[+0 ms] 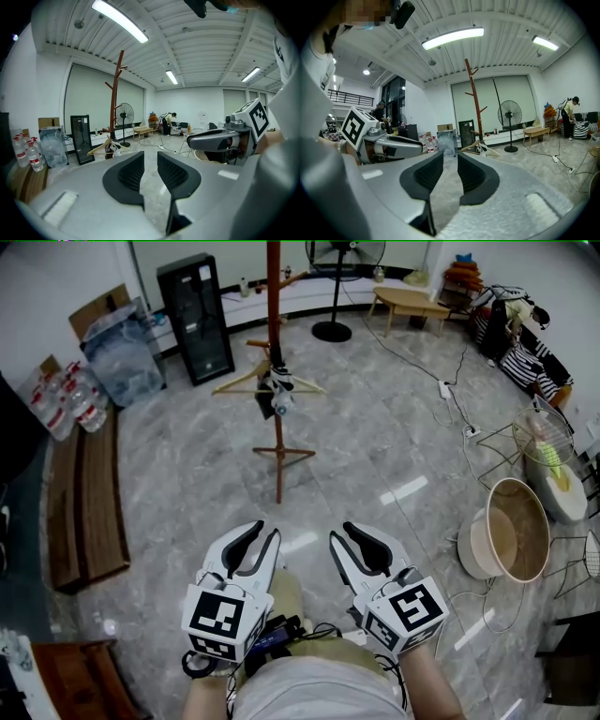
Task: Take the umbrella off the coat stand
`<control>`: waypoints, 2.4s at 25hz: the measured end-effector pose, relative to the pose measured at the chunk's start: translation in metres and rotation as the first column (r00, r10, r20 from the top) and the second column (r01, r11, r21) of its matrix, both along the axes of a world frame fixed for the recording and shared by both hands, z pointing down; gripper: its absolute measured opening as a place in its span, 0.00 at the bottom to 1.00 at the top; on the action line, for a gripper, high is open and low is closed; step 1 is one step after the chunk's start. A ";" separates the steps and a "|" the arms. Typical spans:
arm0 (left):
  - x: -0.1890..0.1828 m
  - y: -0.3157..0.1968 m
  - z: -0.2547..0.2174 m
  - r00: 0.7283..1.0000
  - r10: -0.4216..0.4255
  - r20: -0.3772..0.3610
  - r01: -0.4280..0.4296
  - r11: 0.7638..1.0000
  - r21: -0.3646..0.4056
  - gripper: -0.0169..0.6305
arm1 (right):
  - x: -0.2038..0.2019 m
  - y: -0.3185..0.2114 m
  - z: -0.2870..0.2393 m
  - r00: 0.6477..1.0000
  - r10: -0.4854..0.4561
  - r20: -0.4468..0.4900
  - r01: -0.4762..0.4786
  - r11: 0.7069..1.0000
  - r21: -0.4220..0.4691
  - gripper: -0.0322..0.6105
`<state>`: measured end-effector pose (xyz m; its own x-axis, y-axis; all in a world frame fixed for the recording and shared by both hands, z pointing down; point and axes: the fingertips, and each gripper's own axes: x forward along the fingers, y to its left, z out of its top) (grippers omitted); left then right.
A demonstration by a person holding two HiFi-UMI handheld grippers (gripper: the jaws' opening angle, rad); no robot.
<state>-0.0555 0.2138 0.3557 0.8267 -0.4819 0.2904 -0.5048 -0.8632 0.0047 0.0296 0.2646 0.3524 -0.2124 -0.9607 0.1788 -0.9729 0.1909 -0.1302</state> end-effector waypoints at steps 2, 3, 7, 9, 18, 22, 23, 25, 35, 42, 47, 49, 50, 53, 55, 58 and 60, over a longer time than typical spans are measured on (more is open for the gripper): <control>0.005 -0.005 0.001 1.000 0.010 -0.003 -0.010 1.000 0.001 0.16 | 0.004 -0.004 0.001 1.000 0.009 -0.002 -0.009 1.000 0.000 0.19; 0.008 -0.008 0.000 1.000 0.016 -0.004 -0.016 1.000 0.003 0.16 | 0.006 -0.007 0.000 1.000 0.013 -0.005 -0.013 1.000 0.000 0.19; 0.017 -0.023 0.000 0.999 0.036 -0.007 -0.036 0.999 0.010 0.16 | 0.013 -0.023 0.002 1.000 0.024 -0.007 -0.024 1.000 0.003 0.19; 0.019 -0.034 0.000 0.999 0.039 -0.009 -0.039 0.999 0.011 0.16 | 0.014 -0.033 0.003 1.000 0.025 -0.009 -0.025 1.000 0.004 0.19; 0.037 -0.093 0.001 0.998 0.059 -0.007 -0.059 0.998 0.015 0.16 | 0.030 -0.087 0.004 0.999 0.043 -0.015 -0.043 0.999 -0.004 0.19; 0.043 -0.125 -0.004 0.998 0.068 -0.003 -0.068 0.998 0.018 0.16 | 0.034 -0.119 -0.003 0.999 0.048 -0.015 -0.048 0.999 0.000 0.19; 0.044 -0.133 -0.005 0.998 0.070 -0.002 -0.070 0.997 0.019 0.16 | 0.035 -0.127 -0.005 0.999 0.050 -0.018 -0.050 0.999 -0.002 0.19; 0.049 -0.148 -0.009 0.997 0.075 -0.001 -0.075 0.997 0.017 0.17 | 0.039 -0.141 -0.010 0.998 0.055 -0.020 -0.056 0.998 -0.006 0.19; 0.068 -0.214 -0.018 0.995 0.103 0.008 -0.103 0.995 -0.001 0.18 | 0.055 -0.208 -0.016 0.998 0.069 -0.009 -0.069 0.997 -0.020 0.19; 0.080 -0.257 -0.017 0.992 0.122 0.008 -0.122 0.992 -0.006 0.18 | 0.064 -0.252 -0.018 0.997 0.080 -0.008 -0.081 0.996 -0.027 0.19; 0.084 -0.282 -0.014 0.992 0.124 0.010 -0.124 0.992 -0.014 0.18 | 0.069 -0.277 -0.016 0.997 0.079 -0.011 -0.080 0.996 -0.035 0.19; 0.085 -0.290 -0.014 0.992 0.127 0.011 -0.127 0.992 -0.017 0.18 | 0.069 -0.286 -0.016 0.997 0.080 -0.010 -0.080 0.996 -0.038 0.19; 0.085 -0.295 -0.015 0.992 0.129 0.011 -0.128 0.992 -0.018 0.18 | 0.069 -0.290 -0.017 0.997 0.080 -0.012 -0.081 0.996 -0.039 0.19; 0.088 -0.305 -0.014 0.991 0.133 0.010 -0.133 0.991 -0.019 0.18 | 0.071 -0.302 -0.018 0.996 0.085 -0.020 -0.086 0.995 -0.040 0.19; 0.090 -0.310 -0.012 0.990 0.138 0.011 -0.138 0.990 -0.019 0.18 | 0.074 -0.307 -0.019 0.996 0.091 -0.024 -0.092 0.995 -0.039 0.19; 0.093 -0.316 -0.014 0.989 0.149 0.012 -0.149 0.989 -0.015 0.18 | 0.076 -0.315 -0.020 0.995 0.093 -0.028 -0.094 0.995 -0.032 0.19; 0.094 -0.319 -0.015 0.988 0.152 0.011 -0.152 0.988 -0.011 0.18 | 0.076 -0.319 -0.022 0.995 0.093 -0.030 -0.093 0.995 -0.027 0.19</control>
<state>0.0383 -0.1051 0.3408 0.8867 -0.3475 0.3049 -0.3676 -0.9300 0.0090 0.1055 -0.0540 0.3307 -0.1167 -0.9704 0.2114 -0.9897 0.0960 -0.1059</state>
